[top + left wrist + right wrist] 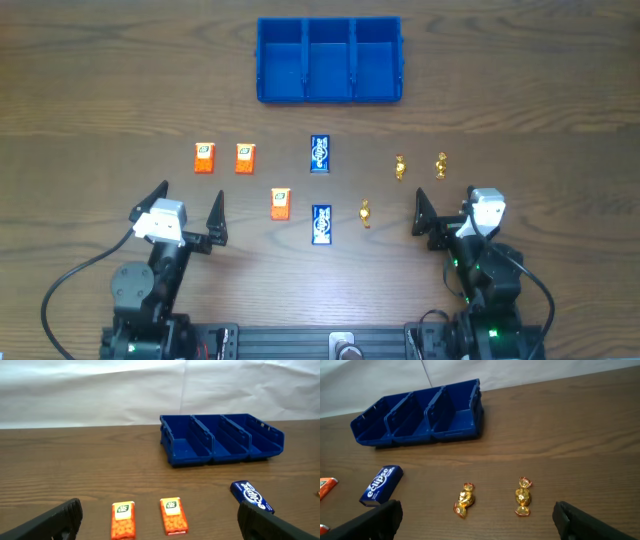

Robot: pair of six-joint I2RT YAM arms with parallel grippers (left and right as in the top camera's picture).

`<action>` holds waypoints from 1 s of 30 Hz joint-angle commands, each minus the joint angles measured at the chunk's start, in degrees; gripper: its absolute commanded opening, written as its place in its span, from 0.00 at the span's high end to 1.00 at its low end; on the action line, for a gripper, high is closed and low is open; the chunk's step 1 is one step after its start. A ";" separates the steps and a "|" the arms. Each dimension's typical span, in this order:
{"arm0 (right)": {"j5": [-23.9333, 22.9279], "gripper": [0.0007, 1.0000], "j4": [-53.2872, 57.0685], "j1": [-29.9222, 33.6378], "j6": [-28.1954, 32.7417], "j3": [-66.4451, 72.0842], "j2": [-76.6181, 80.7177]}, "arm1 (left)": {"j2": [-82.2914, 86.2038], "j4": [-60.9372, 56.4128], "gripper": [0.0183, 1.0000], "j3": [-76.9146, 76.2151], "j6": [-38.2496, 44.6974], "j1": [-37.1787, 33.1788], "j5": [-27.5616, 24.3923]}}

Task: Sort Candies Into Trays

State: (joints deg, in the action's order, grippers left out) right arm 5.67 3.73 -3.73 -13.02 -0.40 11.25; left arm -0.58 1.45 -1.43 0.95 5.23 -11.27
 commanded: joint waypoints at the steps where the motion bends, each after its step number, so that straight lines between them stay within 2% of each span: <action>1: 0.44 0.00 0.50 -0.39 -0.50 -0.04 -0.20 | 0.35 3.65 0.00 -2.10 -3.61 -0.96 0.07; 5: 0.44 0.00 0.52 -0.39 -0.50 -0.04 -0.20 | -3.21 13.16 0.00 -14.27 -3.74 -1.05 -0.15; 8: 0.44 0.00 0.52 -0.39 -0.50 -0.04 -0.20 | -11.89 19.06 0.00 -26.69 -3.65 -1.11 0.33; 14: 0.44 0.00 0.50 -0.39 -0.50 -0.04 -0.20 | -38.21 38.77 0.00 -56.41 -3.54 -1.11 5.75; 18: 0.44 0.00 0.52 -0.39 -0.50 -0.04 -0.20 | -54.01 48.50 0.00 -69.40 -3.52 -1.09 6.40; 23: 0.44 0.00 0.52 -0.39 -0.52 -0.04 -0.20 | -71.08 53.53 0.00 -77.11 -3.48 -1.09 6.82; 30: 0.44 0.00 0.50 -0.39 -0.50 -0.04 -0.20 | -86.03 52.96 0.00 -77.48 -2.25 -1.09 6.97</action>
State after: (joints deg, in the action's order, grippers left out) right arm 5.80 3.79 -3.73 -13.06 -0.43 11.25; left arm -82.06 54.43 -77.93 -1.85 4.49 -5.37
